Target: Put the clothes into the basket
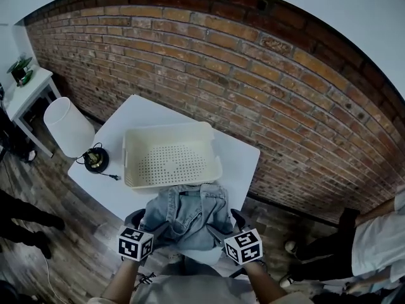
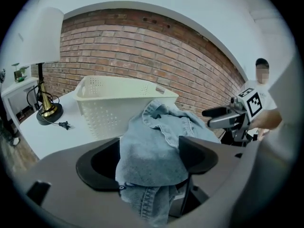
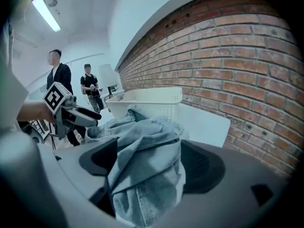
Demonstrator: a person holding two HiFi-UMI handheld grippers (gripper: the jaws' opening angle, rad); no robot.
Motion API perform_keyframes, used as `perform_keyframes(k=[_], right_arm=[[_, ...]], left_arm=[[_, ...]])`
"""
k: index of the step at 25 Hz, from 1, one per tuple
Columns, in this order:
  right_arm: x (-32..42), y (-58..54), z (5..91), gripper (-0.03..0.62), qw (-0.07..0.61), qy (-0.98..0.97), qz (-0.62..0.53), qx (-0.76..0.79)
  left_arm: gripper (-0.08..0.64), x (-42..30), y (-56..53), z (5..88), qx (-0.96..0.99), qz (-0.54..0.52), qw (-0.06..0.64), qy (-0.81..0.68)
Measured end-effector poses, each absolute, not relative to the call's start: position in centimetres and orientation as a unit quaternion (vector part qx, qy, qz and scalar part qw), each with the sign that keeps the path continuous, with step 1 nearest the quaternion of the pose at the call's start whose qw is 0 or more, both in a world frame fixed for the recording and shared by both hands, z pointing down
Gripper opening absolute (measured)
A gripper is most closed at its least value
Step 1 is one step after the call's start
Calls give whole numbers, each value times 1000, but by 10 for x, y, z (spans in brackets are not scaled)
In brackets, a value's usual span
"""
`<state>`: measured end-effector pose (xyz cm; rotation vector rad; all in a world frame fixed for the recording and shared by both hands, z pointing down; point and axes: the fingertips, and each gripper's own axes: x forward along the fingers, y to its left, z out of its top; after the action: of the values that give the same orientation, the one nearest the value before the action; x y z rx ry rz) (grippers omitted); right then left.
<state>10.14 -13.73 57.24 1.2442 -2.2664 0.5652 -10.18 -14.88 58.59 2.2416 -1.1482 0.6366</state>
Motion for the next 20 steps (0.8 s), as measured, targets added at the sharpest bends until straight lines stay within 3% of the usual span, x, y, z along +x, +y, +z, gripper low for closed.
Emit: perform_keyframes(k=[8, 20], right_arm=[[106, -143, 610, 444, 295, -812, 259, 432], [100, -145, 649, 517, 270, -797, 388, 377]], left_arm=[[426, -117, -146, 628, 807, 297, 314, -402], [436, -102, -144, 668, 790, 321, 396, -341]])
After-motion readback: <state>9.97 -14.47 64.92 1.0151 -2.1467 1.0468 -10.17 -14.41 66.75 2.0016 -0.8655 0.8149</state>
